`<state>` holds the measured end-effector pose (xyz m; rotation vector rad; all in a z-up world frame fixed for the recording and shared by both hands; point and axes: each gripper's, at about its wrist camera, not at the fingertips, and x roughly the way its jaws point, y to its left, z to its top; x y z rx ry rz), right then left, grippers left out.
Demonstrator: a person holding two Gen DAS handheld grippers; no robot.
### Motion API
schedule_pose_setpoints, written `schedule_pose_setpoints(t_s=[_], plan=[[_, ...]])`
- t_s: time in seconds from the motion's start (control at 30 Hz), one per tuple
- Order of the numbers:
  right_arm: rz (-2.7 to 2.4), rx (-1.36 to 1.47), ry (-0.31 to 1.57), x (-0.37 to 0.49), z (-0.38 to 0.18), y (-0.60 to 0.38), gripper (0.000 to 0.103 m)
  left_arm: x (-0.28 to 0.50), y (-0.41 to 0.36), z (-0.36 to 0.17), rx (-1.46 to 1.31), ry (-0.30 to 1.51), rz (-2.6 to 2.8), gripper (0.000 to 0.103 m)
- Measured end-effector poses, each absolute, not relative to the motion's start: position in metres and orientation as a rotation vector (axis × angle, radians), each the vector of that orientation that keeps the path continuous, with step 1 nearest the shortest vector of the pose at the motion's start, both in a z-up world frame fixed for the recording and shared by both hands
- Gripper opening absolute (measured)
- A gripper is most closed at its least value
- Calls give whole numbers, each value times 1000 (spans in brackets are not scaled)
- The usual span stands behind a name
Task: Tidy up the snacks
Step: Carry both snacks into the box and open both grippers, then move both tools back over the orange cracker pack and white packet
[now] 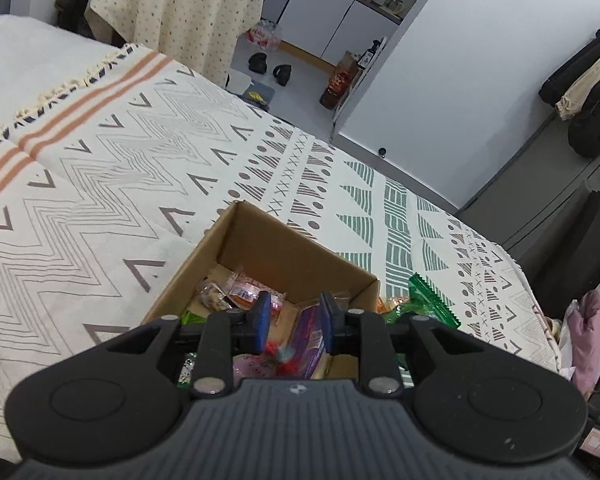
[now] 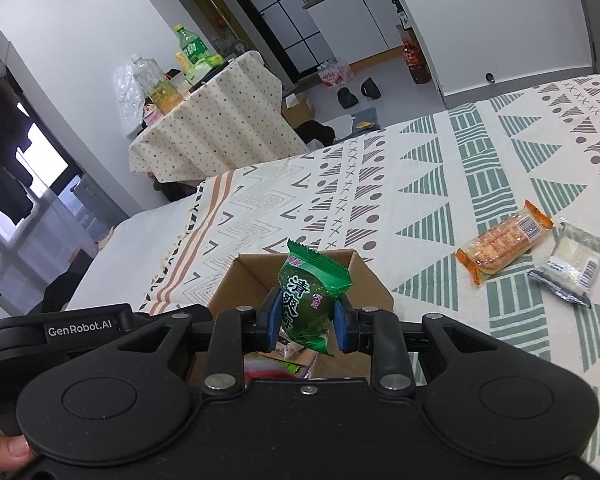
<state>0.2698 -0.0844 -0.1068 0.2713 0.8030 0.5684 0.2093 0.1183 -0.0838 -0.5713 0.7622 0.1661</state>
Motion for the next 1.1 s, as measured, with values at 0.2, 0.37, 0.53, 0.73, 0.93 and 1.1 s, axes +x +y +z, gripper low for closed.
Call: schedule_pose_setpoints(t_s=[0.2, 0.37, 0.53, 0.73, 0.93, 1.1], plan=[[594, 268, 806, 273, -109, -70, 27, 210, 137, -84, -579, 762, 197, 24], [623, 274, 803, 271, -108, -61, 50, 210, 151, -81, -582, 769, 237, 30], [603, 283, 810, 268, -105, -66, 50, 205, 154, -78, -581, 774, 262, 52], [564, 288, 803, 264, -96, -83, 50, 200, 146, -69, -558, 768, 257, 69], [526, 289, 788, 261, -84, -109, 56, 196, 129, -57, -528, 754, 248, 79], [490, 276, 797, 257, -76, -133, 64, 195, 110, -51, -499, 754, 238, 84]])
